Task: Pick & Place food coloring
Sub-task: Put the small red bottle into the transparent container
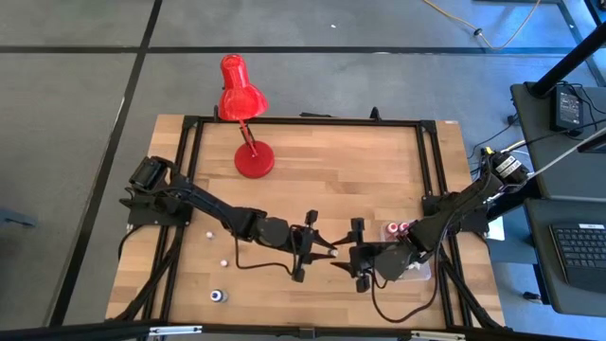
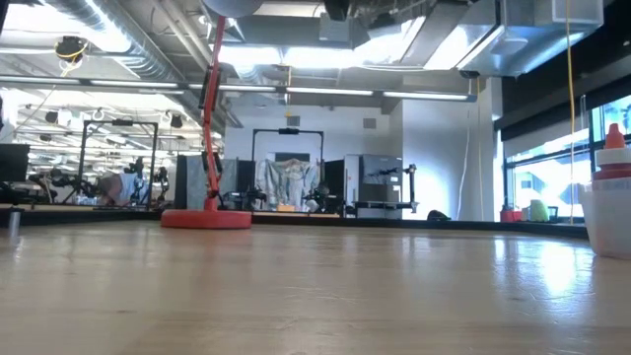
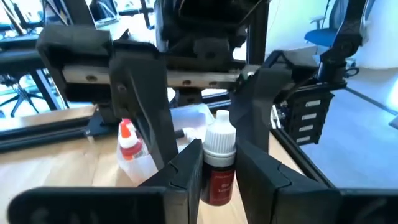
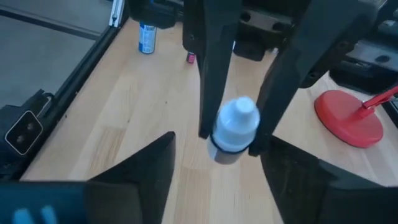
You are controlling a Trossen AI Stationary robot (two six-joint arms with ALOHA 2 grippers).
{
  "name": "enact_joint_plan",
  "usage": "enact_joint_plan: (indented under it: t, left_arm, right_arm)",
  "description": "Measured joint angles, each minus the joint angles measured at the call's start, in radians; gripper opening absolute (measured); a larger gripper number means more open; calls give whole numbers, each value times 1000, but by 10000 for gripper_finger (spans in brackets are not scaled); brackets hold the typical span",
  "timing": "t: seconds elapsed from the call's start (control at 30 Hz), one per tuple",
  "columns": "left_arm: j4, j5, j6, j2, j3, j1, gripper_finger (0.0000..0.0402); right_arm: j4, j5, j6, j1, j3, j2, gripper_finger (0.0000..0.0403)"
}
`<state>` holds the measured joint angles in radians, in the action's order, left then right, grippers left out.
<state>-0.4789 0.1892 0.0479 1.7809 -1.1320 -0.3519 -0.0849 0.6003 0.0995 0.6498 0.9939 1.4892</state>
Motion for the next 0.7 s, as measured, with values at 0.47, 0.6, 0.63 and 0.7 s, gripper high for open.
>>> enact_joint_plan:
  t: [0.47,0.6,0.63,0.7]
  left_arm:
    - [-19,-5,16,-1,0,-1,81]
    - [-19,-5,18,-1,0,-1,82]
    - [-19,-5,21,-1,0,-1,82]
    - [-19,-5,26,-1,0,-1,84]
  right_arm:
    - [38,3,0,0,0,0,105]
    - [37,0,0,0,0,0,91]
    - [36,1,0,0,0,0,90]
    - [35,1,0,0,0,0,89]
